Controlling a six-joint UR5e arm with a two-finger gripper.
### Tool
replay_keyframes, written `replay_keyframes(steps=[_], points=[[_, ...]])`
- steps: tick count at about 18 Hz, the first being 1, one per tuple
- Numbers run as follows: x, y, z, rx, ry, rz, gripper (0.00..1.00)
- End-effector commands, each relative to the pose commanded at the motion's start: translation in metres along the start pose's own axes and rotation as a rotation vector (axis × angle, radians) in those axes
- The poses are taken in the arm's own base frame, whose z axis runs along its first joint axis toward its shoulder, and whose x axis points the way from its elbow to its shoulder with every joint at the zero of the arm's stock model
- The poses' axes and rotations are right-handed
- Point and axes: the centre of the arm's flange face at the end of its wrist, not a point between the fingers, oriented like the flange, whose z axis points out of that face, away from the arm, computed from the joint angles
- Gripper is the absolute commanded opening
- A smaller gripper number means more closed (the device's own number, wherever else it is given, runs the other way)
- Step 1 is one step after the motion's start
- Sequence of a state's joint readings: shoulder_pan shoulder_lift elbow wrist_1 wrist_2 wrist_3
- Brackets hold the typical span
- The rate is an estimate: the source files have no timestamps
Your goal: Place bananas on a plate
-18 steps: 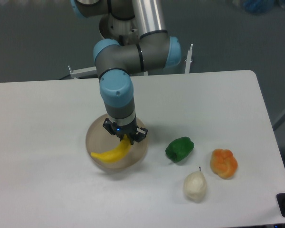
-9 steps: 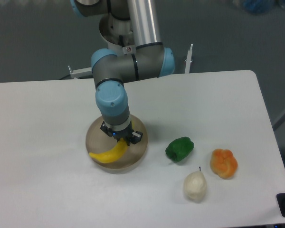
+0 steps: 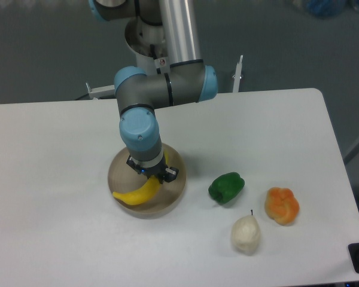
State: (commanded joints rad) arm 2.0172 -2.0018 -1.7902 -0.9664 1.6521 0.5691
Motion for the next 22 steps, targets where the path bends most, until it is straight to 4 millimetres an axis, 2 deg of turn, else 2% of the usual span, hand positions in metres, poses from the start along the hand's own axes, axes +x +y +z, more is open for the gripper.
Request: replay_keyframes(steps=[12,13,14,16,17,18,22], points=[[0.001,0.001,0.007,-0.012,-0.001,0.031,0.34],[0.0,0.001,0.007,-0.009,-0.003,0.031,0.41],[0.0,0.001,0.007,-0.009,-0.003,0.031,0.53],[-0.001,0.0,0.004,-0.004,-0.006,0.031,0.87],[-0.001,0.001,0.003,-0.003,-0.007,0.029,0.97],[-0.003,0.001,-0.003,0.006,-0.013,0.028,1.0],[-0.014,0.001,-0.024,0.039,-0.035,0.012,1.0]])
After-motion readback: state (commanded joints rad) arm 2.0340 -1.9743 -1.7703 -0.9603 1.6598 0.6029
